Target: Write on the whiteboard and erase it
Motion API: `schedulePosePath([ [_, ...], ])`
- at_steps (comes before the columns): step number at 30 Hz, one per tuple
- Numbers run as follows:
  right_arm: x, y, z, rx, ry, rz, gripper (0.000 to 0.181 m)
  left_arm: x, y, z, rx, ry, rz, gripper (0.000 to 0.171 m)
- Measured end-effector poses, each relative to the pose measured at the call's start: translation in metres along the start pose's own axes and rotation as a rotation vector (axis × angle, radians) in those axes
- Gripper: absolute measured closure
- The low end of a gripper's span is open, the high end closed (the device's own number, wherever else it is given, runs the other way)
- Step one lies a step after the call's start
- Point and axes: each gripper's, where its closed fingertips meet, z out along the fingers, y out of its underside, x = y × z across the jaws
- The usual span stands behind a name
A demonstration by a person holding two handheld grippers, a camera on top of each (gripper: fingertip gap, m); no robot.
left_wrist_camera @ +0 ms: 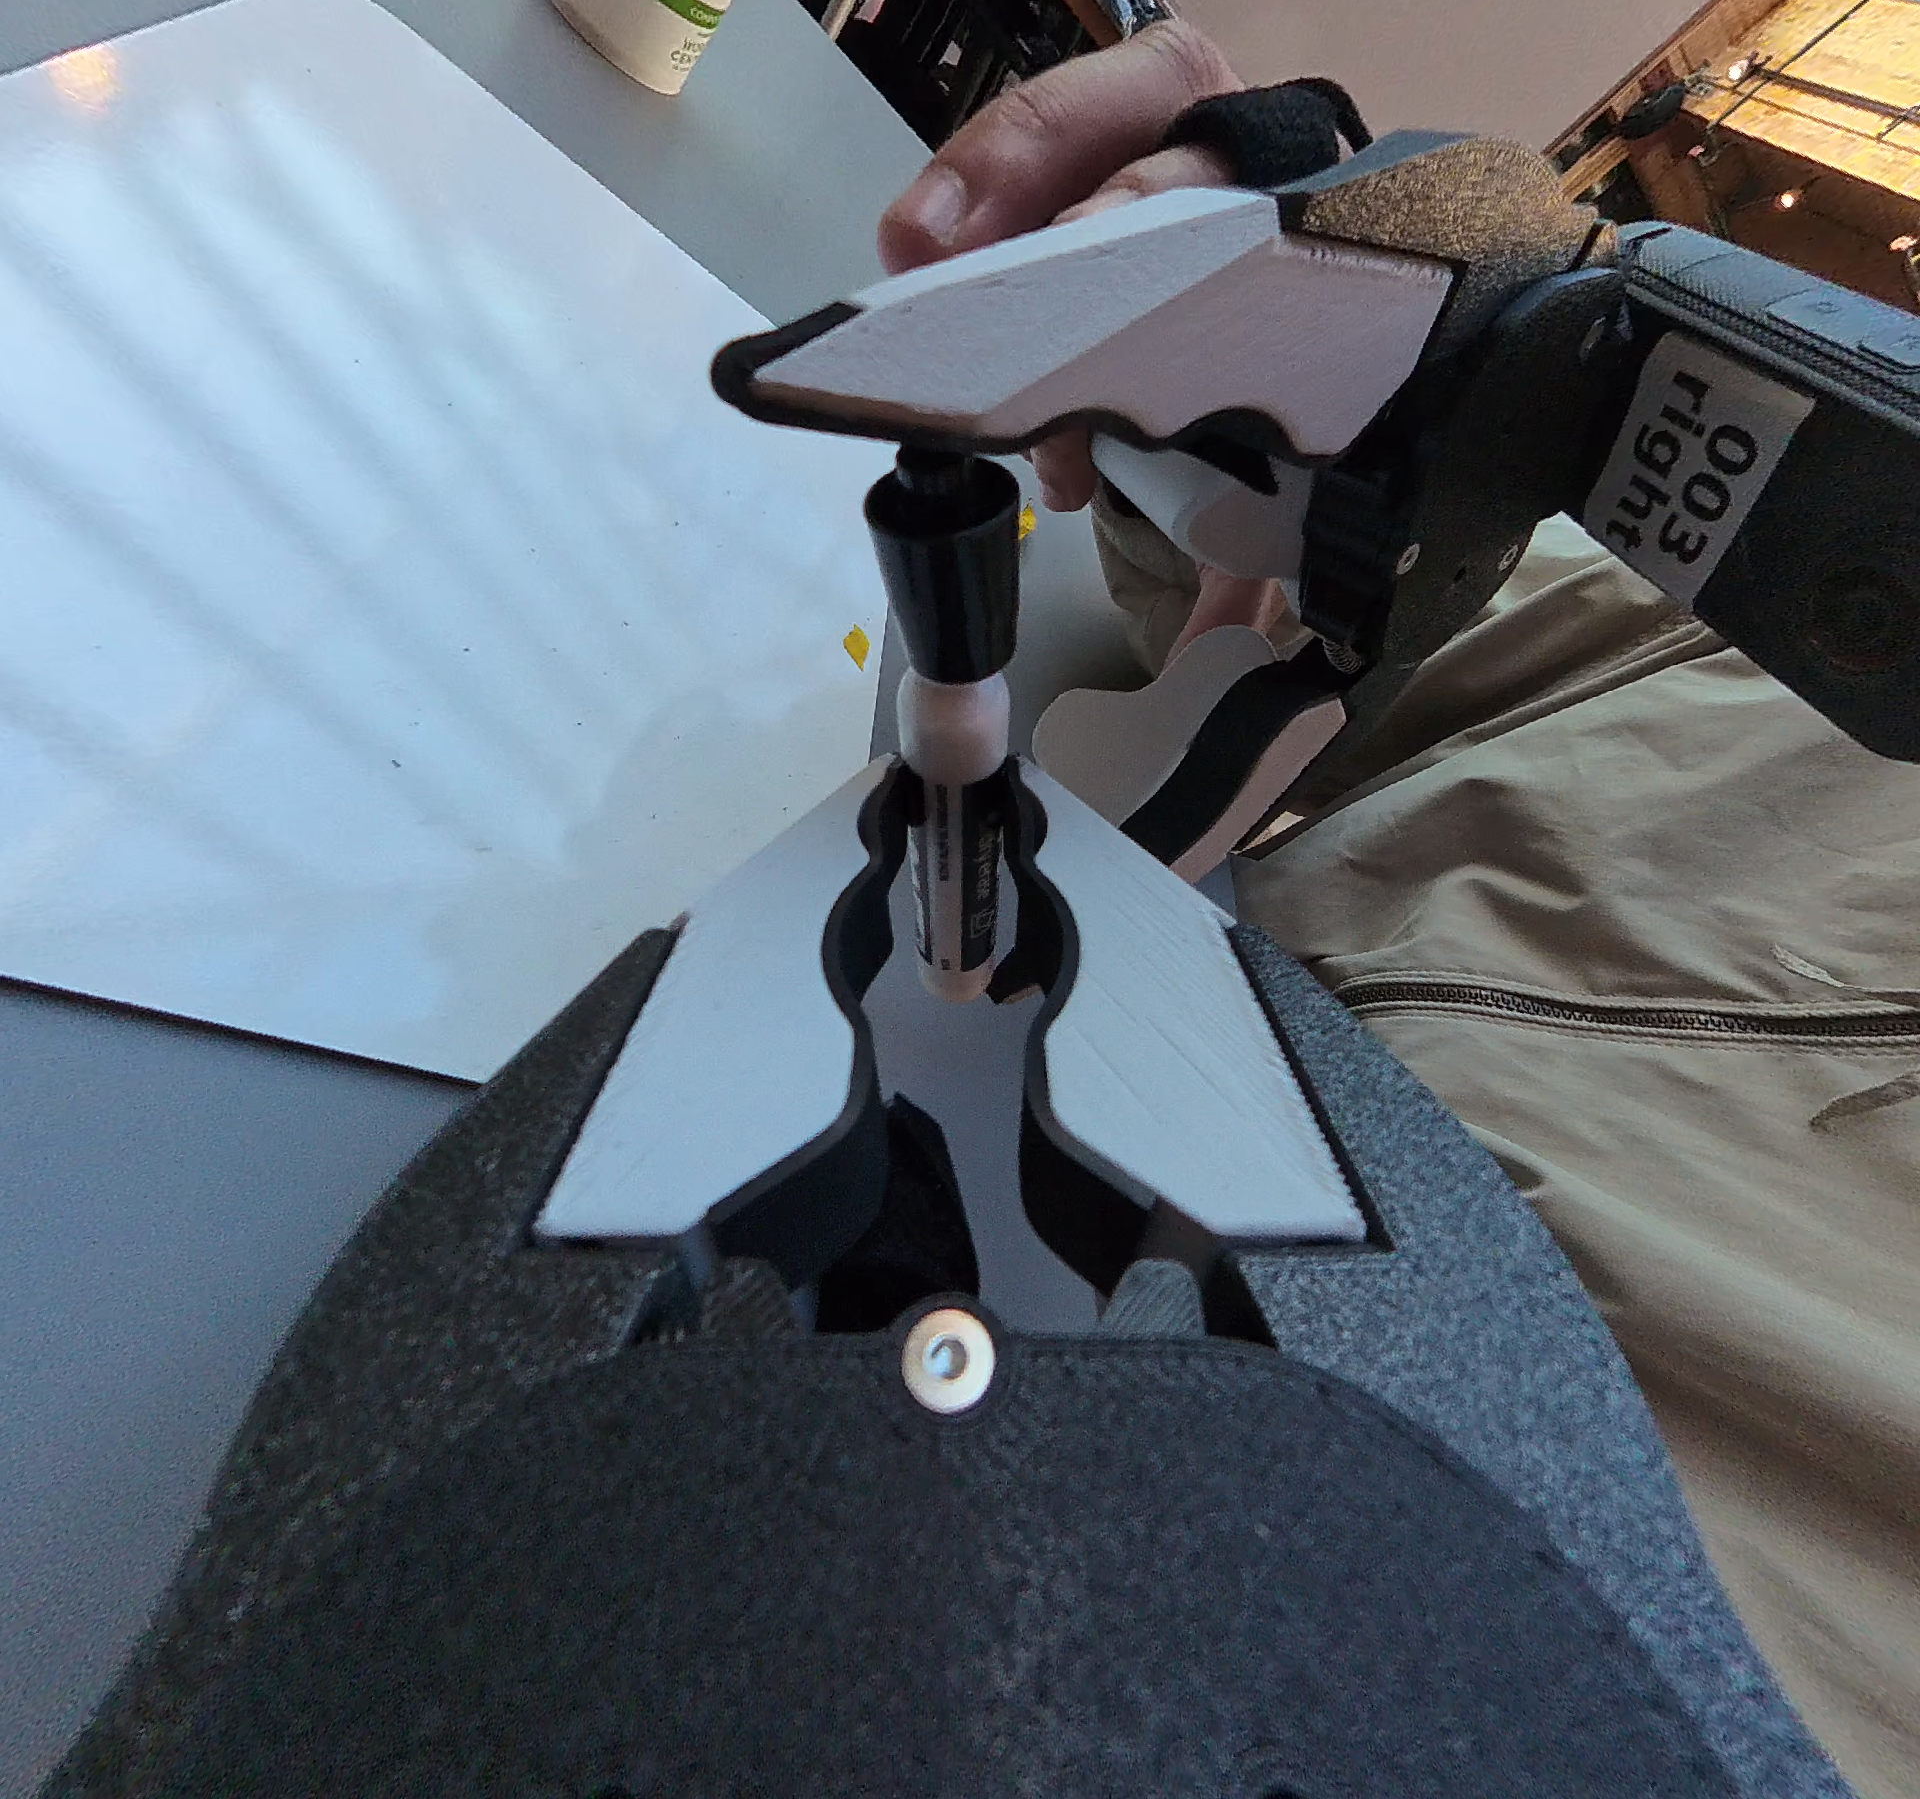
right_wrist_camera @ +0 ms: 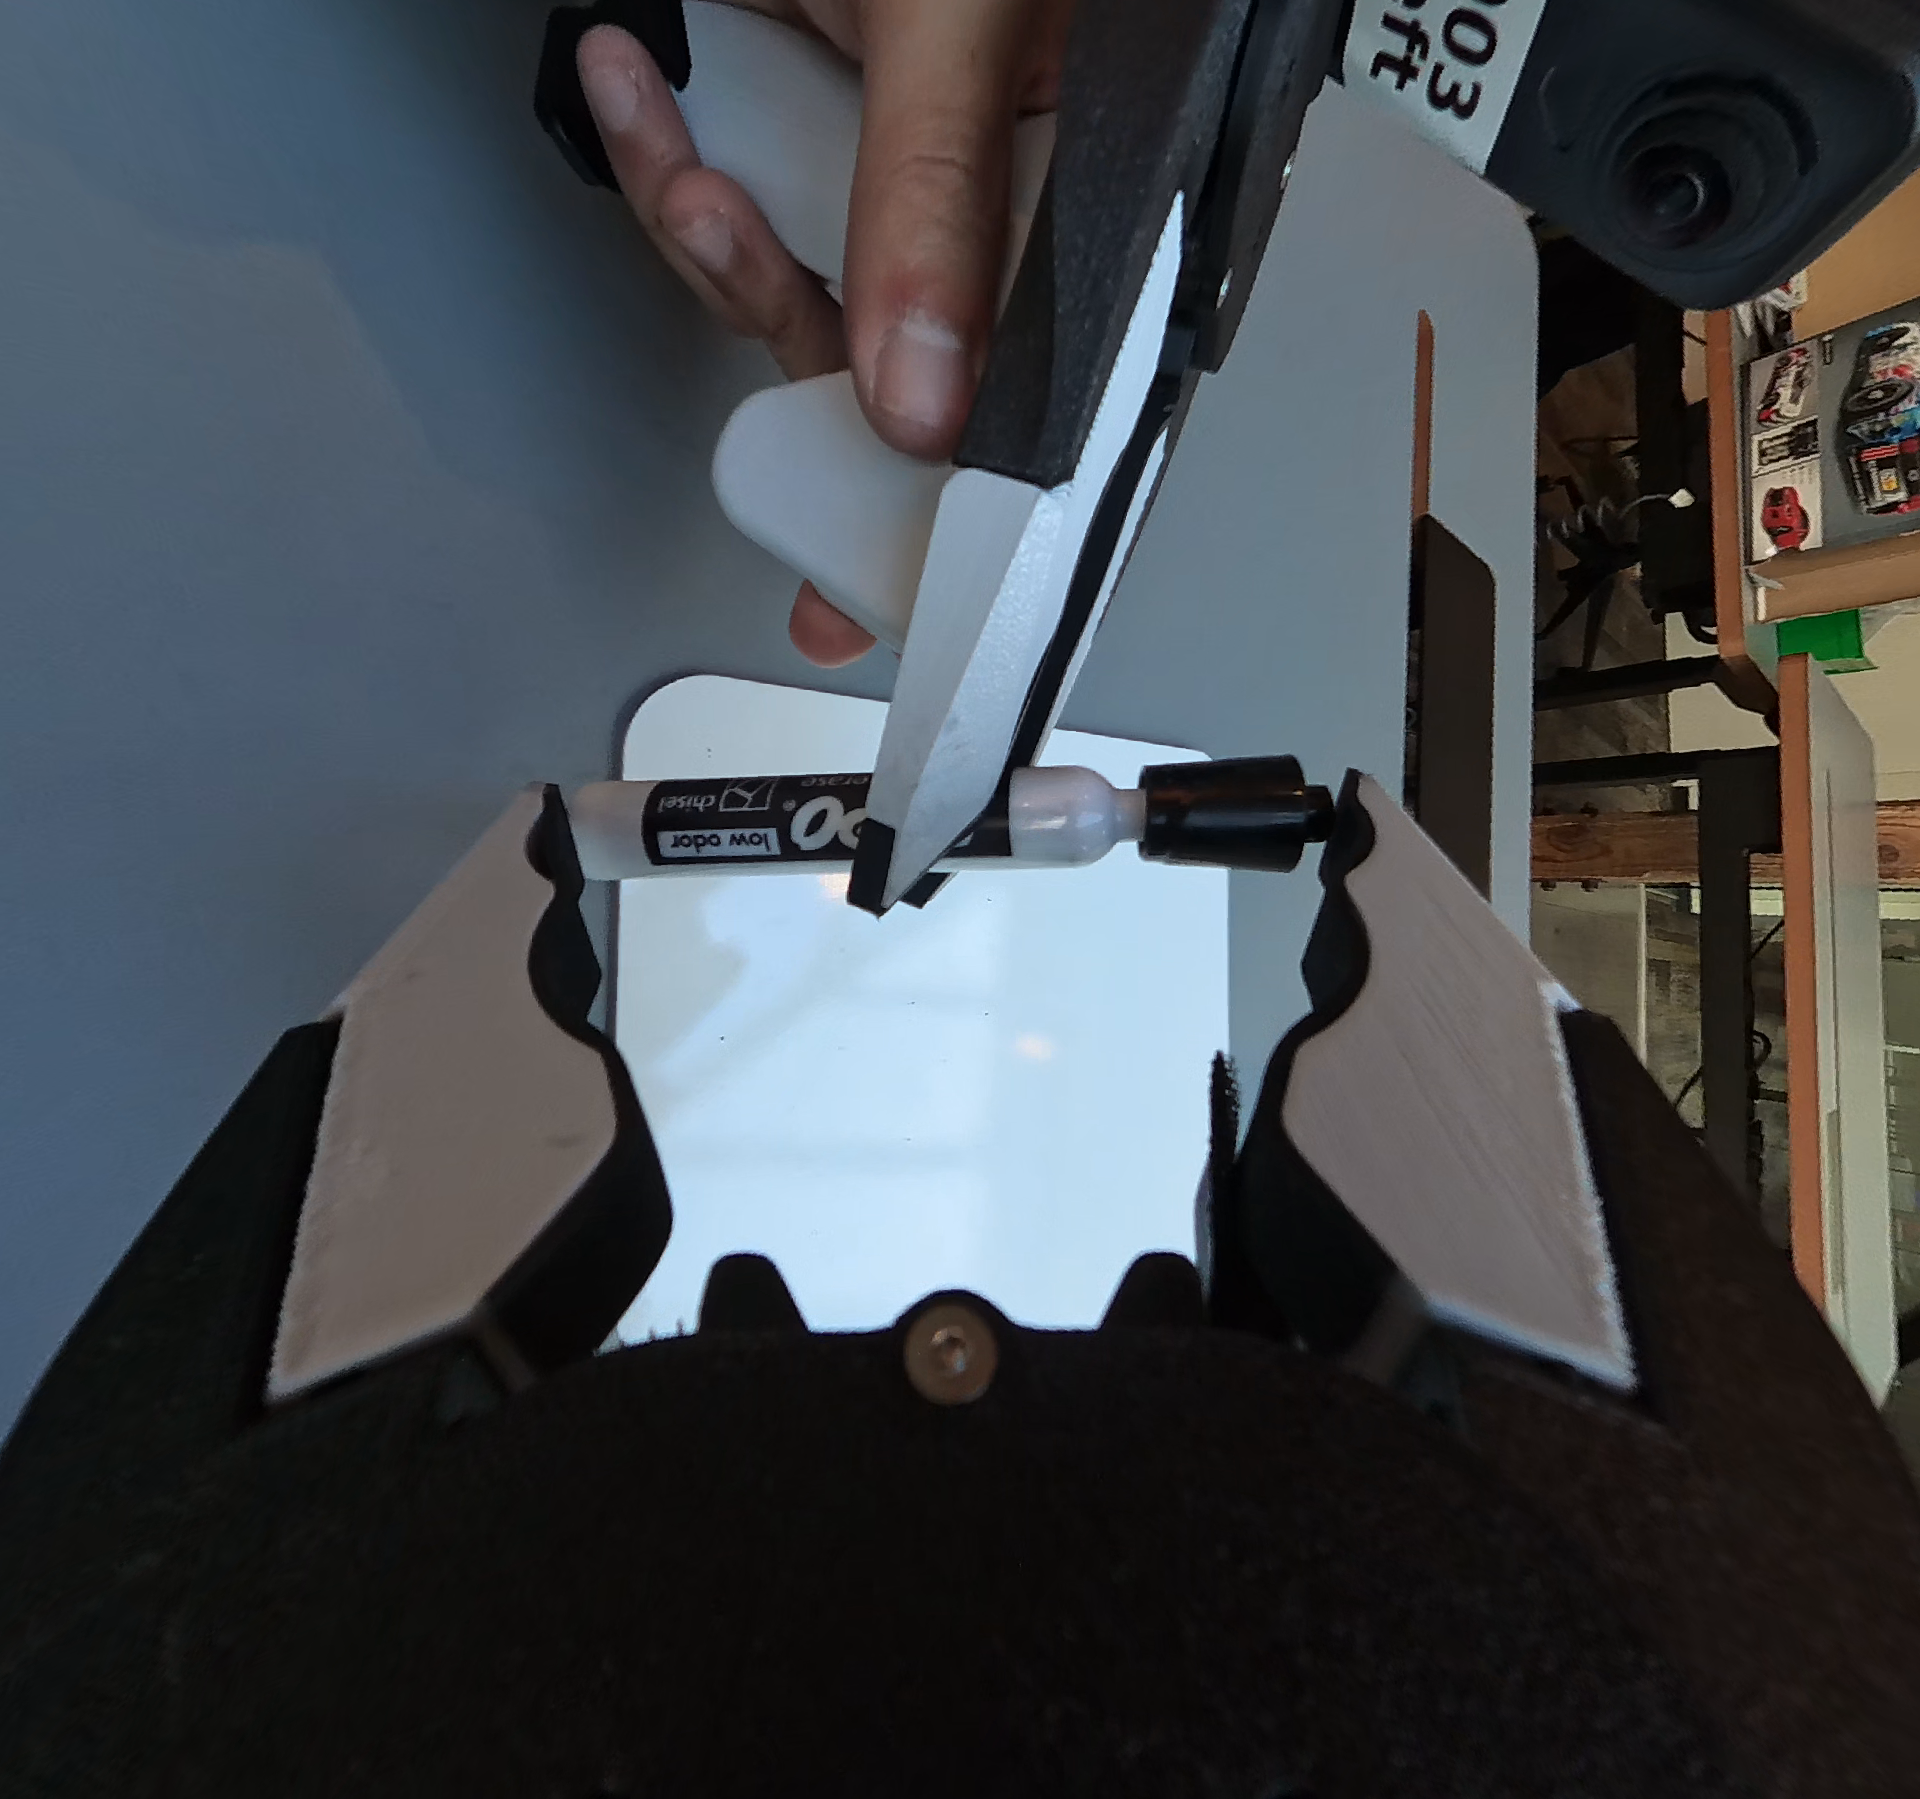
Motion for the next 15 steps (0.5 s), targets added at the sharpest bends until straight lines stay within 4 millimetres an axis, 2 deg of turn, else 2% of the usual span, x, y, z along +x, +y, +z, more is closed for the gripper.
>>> schedulePosePath([
  [6,-0.001,0.000,-0.001,0.013,-0.005,0.022,0.044,0.001,0.001,0.001,-0.002,0.008,0.004,0.155],
  [7,-0.001,0.000,-0.001,0.015,-0.002,0.022,0.057,0.002,0.002,0.003,-0.008,0.008,0.007,0.155],
  [8,0.011,-0.007,-0.007,0.063,0.070,0.032,0.071,0.007,0.006,0.007,-0.031,0.030,0.017,0.155],
  [9,0.006,-0.014,-0.012,0.117,0.036,0.012,0.085,0.017,0.009,0.014,-0.038,0.073,0.024,0.156],
  [10,0.010,-0.011,-0.014,0.101,0.055,0.009,0.100,0.019,0.007,0.016,-0.029,0.067,0.017,0.155],
  [12,0.020,-0.010,-0.023,0.103,0.100,0.001,0.099,0.018,-0.004,0.015,0.011,0.015,0.038,0.155],
  [14,0.020,-0.014,-0.026,0.122,0.054,0.048,0.100,0.021,-0.007,0.016,0.016,0.021,0.056,0.155],
  [15,0.021,-0.018,-0.028,0.152,0.051,0.062,0.101,0.013,-0.007,0.014,0.019,-0.012,0.065,0.155],
])
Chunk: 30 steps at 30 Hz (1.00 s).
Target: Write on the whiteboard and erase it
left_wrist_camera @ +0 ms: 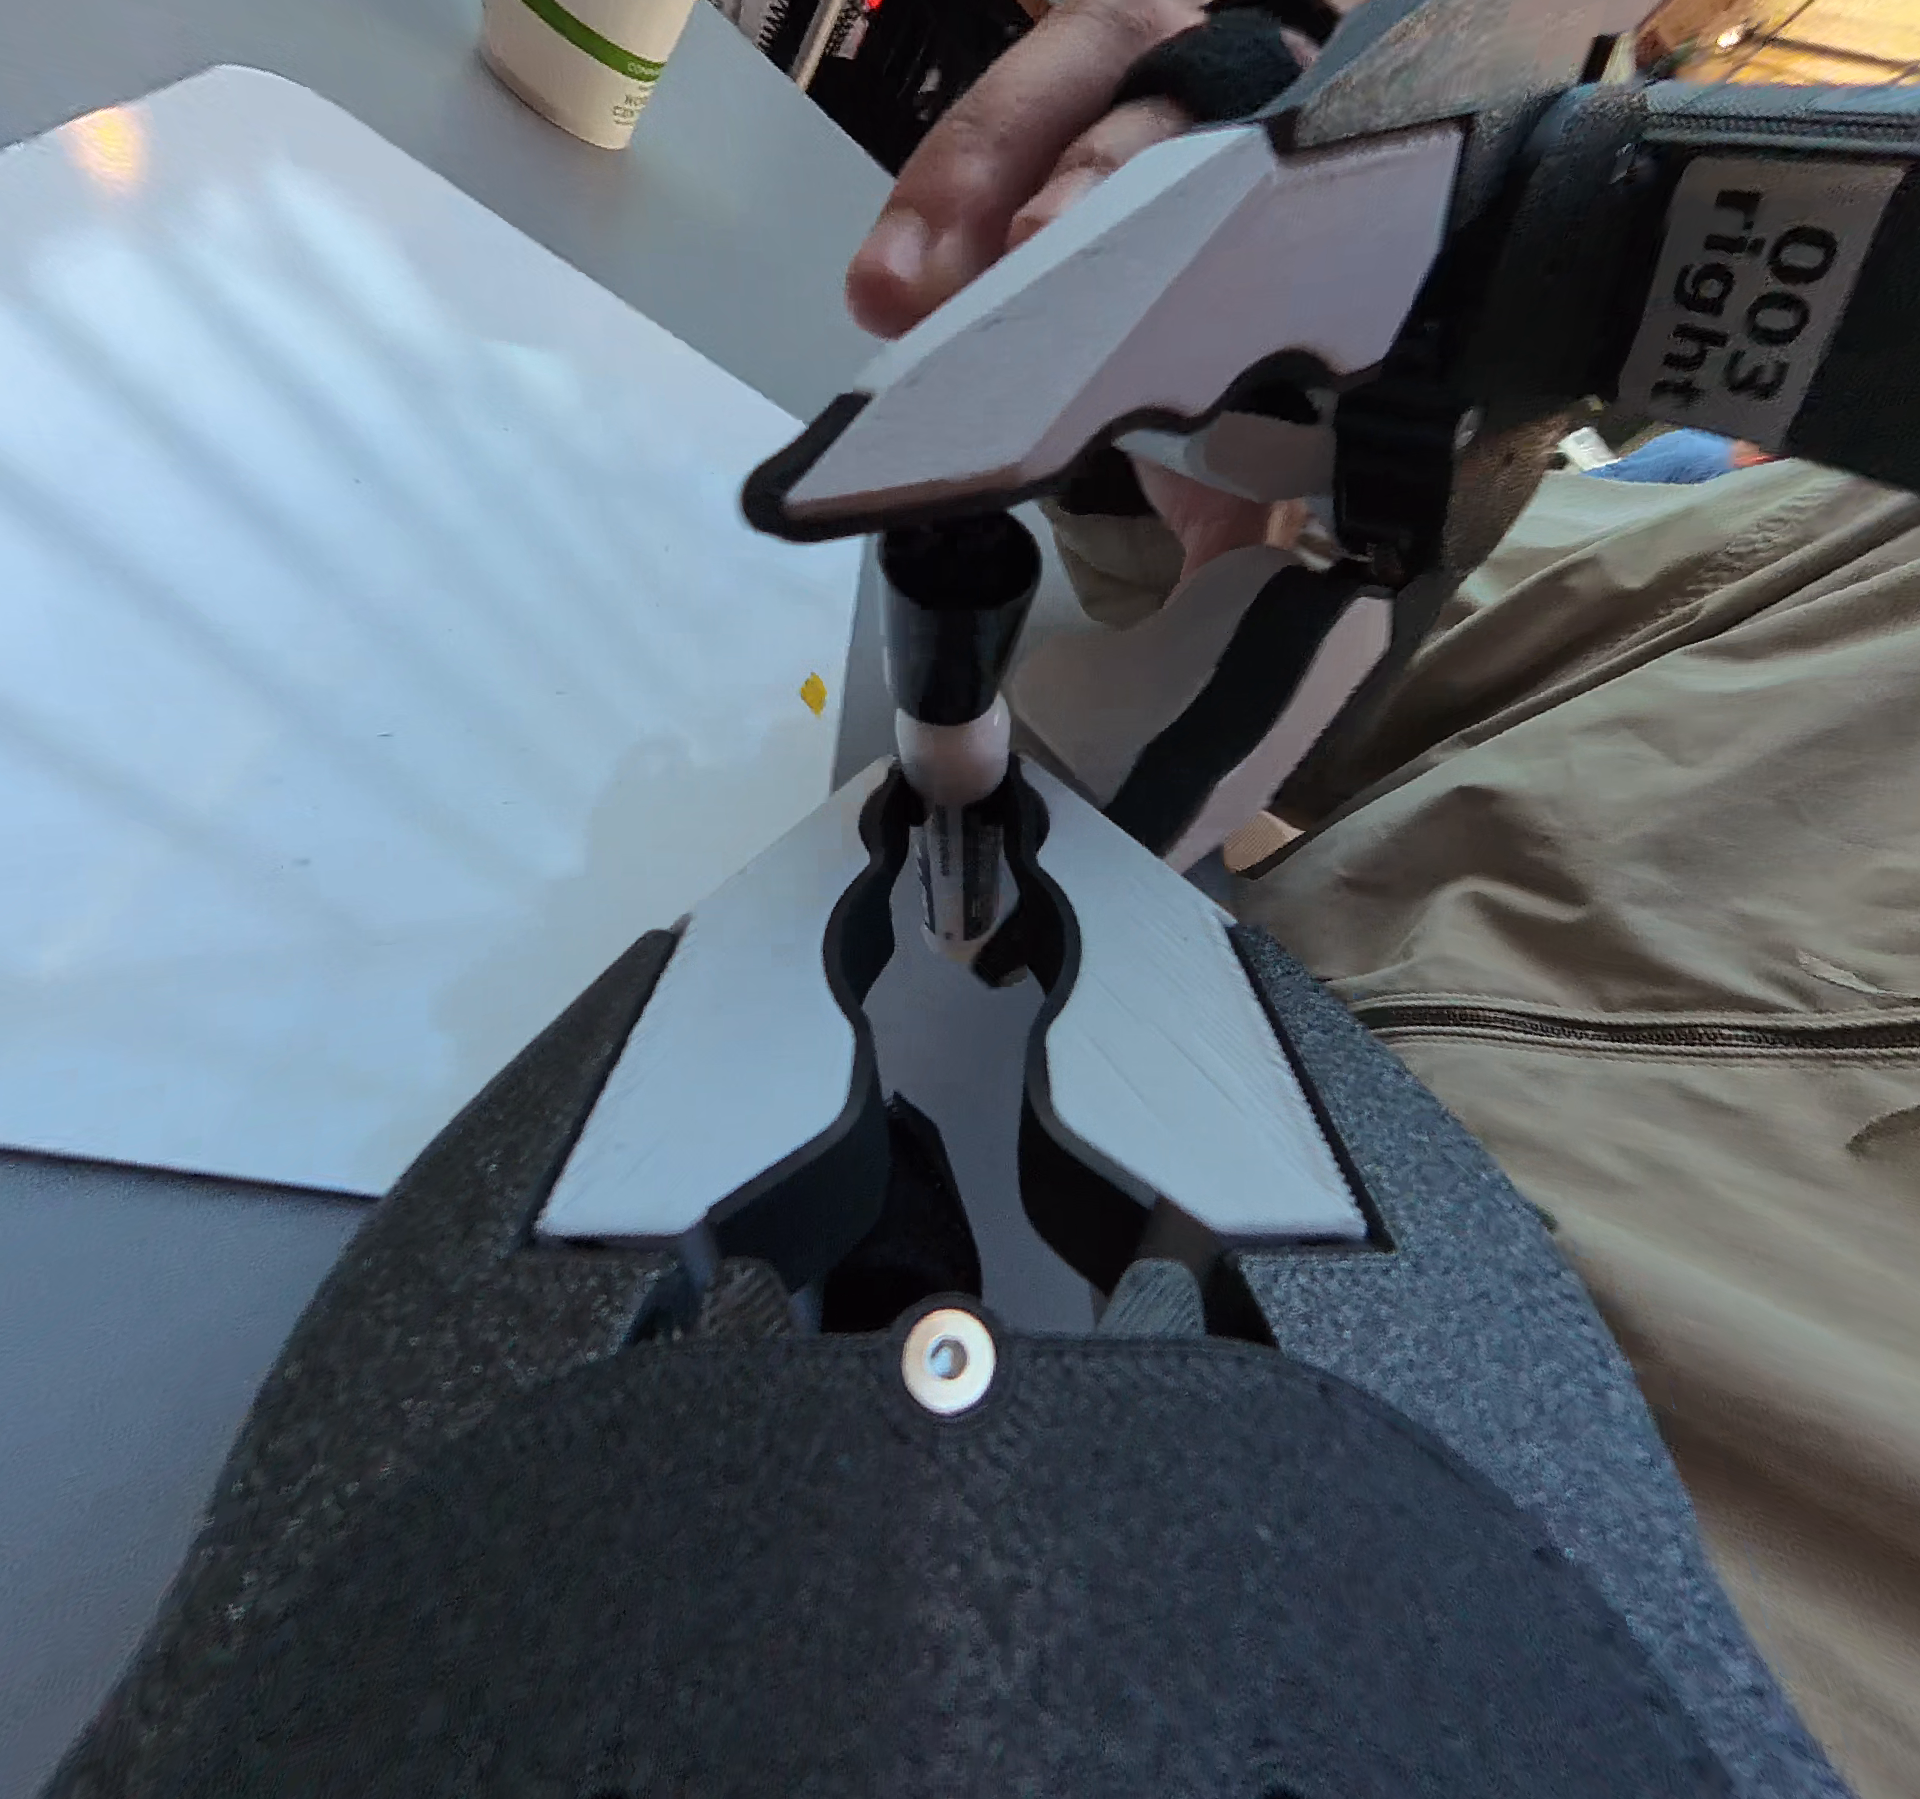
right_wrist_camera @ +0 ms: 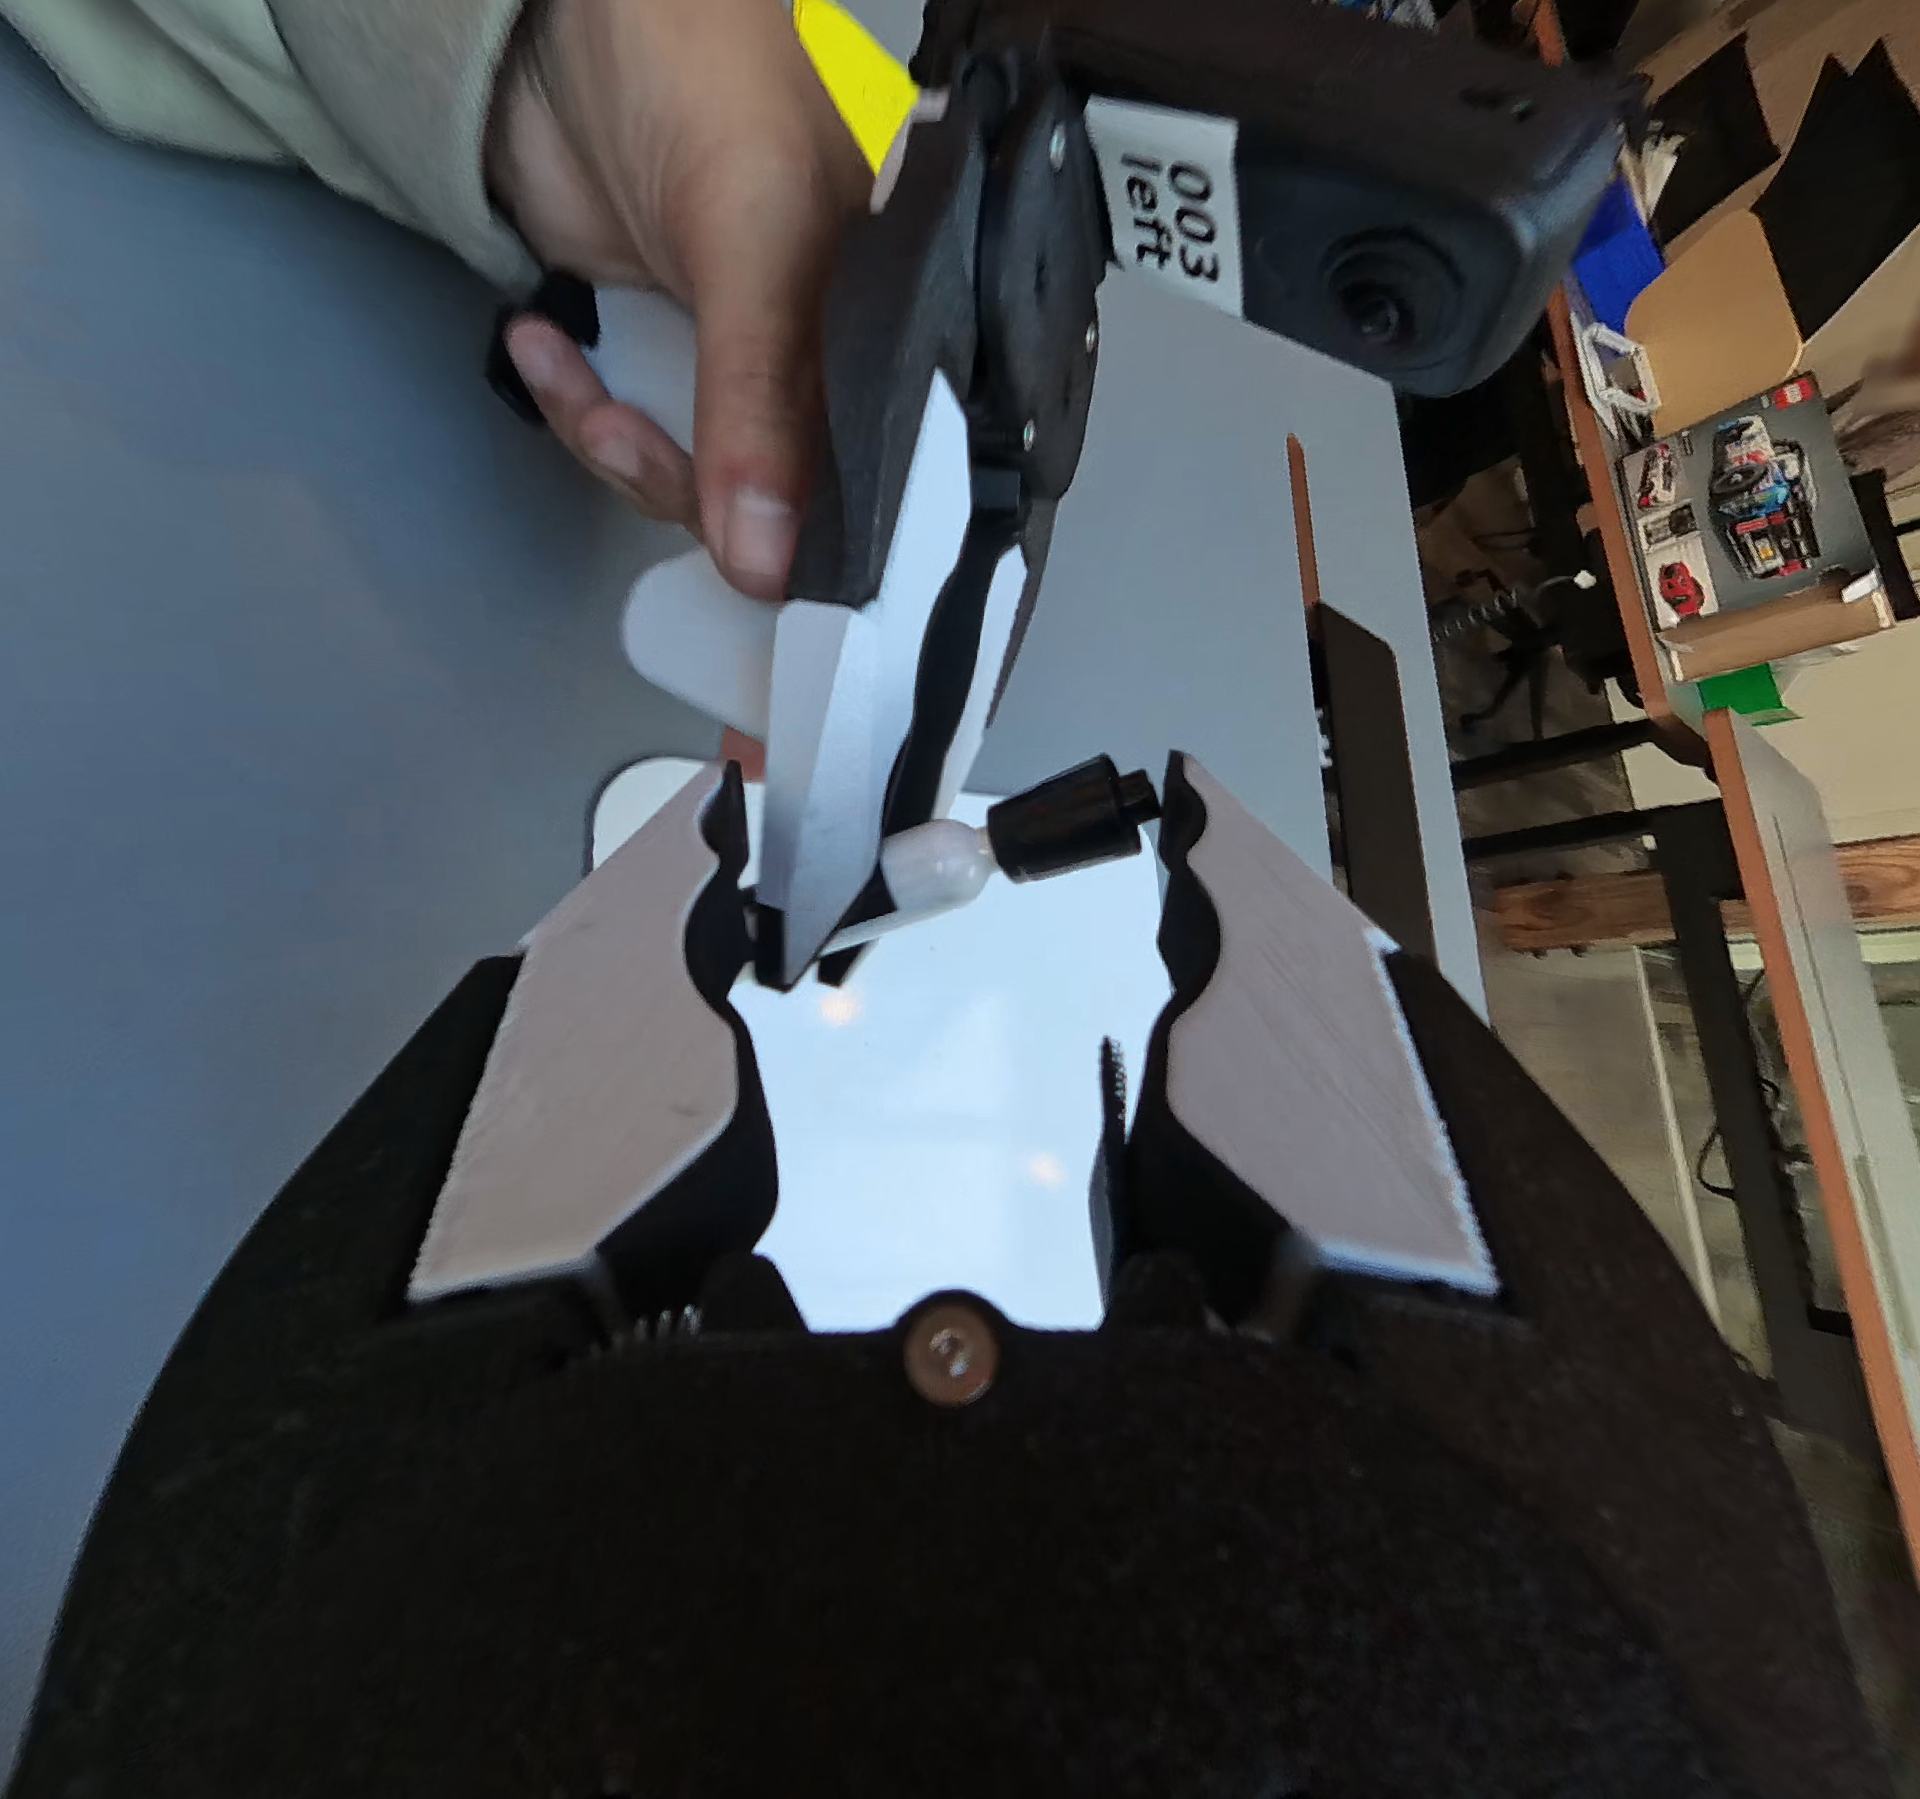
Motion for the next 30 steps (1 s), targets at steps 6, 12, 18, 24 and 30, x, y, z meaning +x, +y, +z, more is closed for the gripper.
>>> schedulePosePath([
  [6,0.009,0.007,-0.002,0.168,-0.080,0.523,0.085,-0.019,-0.028,-0.029,0.185,-0.035,-0.046,0.155],
  [12,-0.023,0.012,0.023,0.239,-0.263,0.798,0.146,-0.004,-0.048,-0.037,0.278,-0.054,0.088,0.154],
  [18,-0.024,0.000,0.019,0.338,-0.277,0.888,0.166,0.007,-0.073,-0.045,0.411,-0.244,0.384,0.115],
  [24,-0.024,-0.005,0.014,0.383,-0.311,0.970,0.166,0.023,-0.094,-0.063,0.556,-0.188,0.337,0.132],
  [30,-0.028,-0.006,0.012,0.379,-0.304,0.927,0.167,0.025,-0.097,-0.069,0.627,-0.074,0.252,0.154],
])
